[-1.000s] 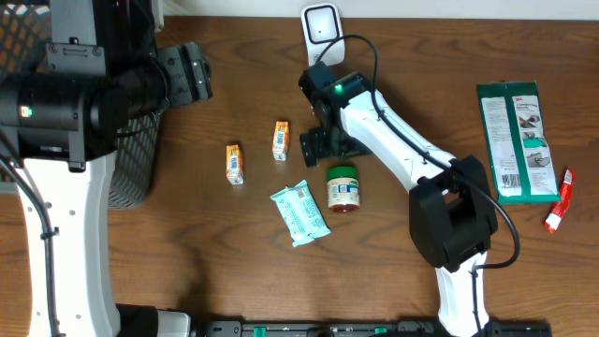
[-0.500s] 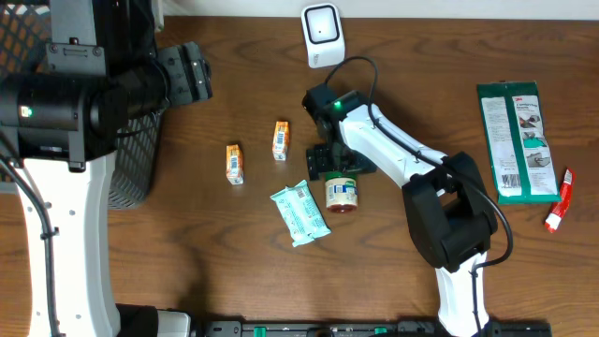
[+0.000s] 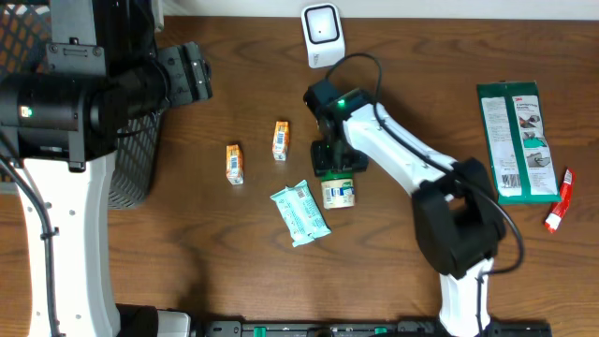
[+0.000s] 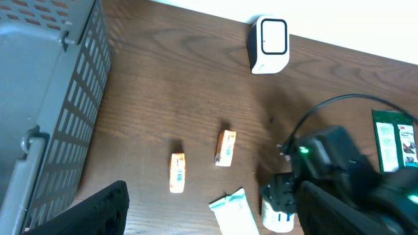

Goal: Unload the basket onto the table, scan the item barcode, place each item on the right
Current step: 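Open the right gripper and withdraw it right from the jar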

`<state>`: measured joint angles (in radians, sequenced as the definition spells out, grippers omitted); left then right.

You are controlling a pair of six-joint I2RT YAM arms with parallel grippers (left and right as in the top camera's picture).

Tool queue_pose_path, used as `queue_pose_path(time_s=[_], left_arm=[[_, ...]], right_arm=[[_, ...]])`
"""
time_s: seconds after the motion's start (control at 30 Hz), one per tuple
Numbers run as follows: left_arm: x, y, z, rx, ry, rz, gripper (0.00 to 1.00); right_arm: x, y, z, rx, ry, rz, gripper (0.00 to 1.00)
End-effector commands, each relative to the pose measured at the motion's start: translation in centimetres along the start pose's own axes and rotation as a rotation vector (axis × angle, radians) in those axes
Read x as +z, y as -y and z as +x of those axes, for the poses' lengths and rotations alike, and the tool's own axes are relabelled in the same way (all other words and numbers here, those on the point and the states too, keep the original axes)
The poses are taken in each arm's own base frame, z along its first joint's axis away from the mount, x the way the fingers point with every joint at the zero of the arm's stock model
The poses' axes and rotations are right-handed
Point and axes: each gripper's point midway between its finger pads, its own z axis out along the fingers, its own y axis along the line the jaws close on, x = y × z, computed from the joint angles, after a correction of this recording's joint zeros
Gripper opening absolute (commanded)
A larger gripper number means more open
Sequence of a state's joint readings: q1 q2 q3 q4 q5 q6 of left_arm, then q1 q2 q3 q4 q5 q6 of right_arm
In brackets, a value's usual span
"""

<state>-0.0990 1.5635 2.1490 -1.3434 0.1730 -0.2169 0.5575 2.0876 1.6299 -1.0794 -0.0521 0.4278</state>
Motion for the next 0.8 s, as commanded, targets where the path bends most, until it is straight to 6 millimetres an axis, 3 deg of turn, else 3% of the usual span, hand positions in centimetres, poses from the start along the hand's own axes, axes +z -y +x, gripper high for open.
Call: queue_pose_path(time_s=[0.0,0.03,0.17,0.37,0.5,0.63,0.77], left_arm=[[-0.1,-0.3,-0.2,-0.006,0.006,-0.012,0.82],[-0.1,-0.3,-0.2,-0.006,0.006,-0.012,0.82],[-0.1,-0.3,-0.2,-0.006,0.006,-0.012,0.82],[-0.1,-0.3,-0.2,-0.006,0.006,-0.012,0.82],[-0.1,-0.3,-0.2,-0.006,0.006,-0.012,0.82],[-0.1,-0.3,-0.2,-0.006,0.006,-0.012,0.82],[-0.1,-0.3,-0.2,-0.006,0.006,-0.012,0.82]], right_arm=[[-6.3,-0.7,-1.9,-0.042,0.165,-0.070,0.42],[-7.3,-0.7,-1.9,-0.044,0.191,-0.075,0.35],[-9.9,-0.5,-2.0,-0.048,0.262,-0.077,0.22],[-12.0,0.9,-2.3,-0.018,0.394,-0.011,0.21],[-10.8,1.1,-2.0,-0.017,0.472,-0.015,0.20],[-8.1,1.4,-2.5,-0.009,0.591,-0.018,0.18],[-5.6,1.0,-2.5,-0.021,0.668,-0.030,0.23]])
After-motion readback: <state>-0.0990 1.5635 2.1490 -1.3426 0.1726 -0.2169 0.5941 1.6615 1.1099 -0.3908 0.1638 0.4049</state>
